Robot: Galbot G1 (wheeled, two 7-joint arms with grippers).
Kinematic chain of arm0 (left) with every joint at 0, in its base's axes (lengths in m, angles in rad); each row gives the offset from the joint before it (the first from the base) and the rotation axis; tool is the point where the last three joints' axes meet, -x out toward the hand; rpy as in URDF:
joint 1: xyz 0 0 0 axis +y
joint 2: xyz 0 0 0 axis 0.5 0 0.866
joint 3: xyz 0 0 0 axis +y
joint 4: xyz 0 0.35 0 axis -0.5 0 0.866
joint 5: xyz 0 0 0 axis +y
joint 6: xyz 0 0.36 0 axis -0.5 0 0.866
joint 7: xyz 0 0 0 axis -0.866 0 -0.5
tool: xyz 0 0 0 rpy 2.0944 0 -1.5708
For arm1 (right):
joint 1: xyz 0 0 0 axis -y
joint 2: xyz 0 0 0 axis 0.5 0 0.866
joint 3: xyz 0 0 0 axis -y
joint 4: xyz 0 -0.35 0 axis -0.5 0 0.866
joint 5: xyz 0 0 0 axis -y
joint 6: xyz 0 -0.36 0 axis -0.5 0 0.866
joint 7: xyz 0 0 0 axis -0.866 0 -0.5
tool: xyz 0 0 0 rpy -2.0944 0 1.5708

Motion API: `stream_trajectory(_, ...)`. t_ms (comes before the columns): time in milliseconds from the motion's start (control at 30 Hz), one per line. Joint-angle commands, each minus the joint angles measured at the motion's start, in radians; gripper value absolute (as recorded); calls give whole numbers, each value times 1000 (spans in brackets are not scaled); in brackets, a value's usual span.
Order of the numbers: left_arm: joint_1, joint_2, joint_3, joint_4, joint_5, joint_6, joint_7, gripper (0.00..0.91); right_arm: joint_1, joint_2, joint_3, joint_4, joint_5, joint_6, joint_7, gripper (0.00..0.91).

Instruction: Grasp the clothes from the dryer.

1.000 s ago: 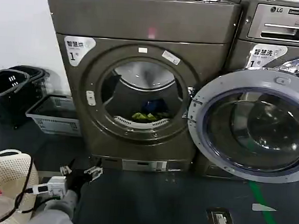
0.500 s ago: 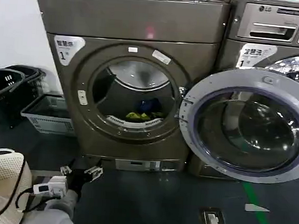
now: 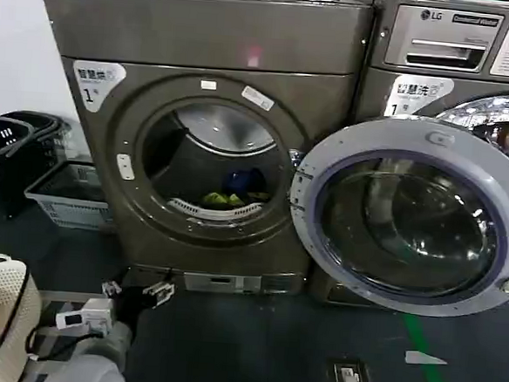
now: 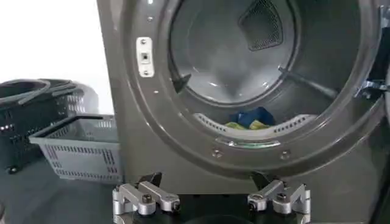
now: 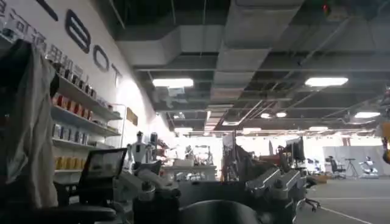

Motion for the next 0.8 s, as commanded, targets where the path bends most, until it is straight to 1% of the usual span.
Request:
stream_trajectory(33, -5, -2, 0, -4, 7, 49, 15, 907, -2, -3, 11, -4, 21, 12, 1, 907)
stream_trajectory(500, 3, -10, 11, -5, 7, 49, 1, 907, -3, 4, 20, -11, 39, 22, 5, 907)
stream_trajectory(800, 2, -10, 15, -6, 72, 49, 43, 907, 0, 5, 20, -10, 40, 21, 8, 907)
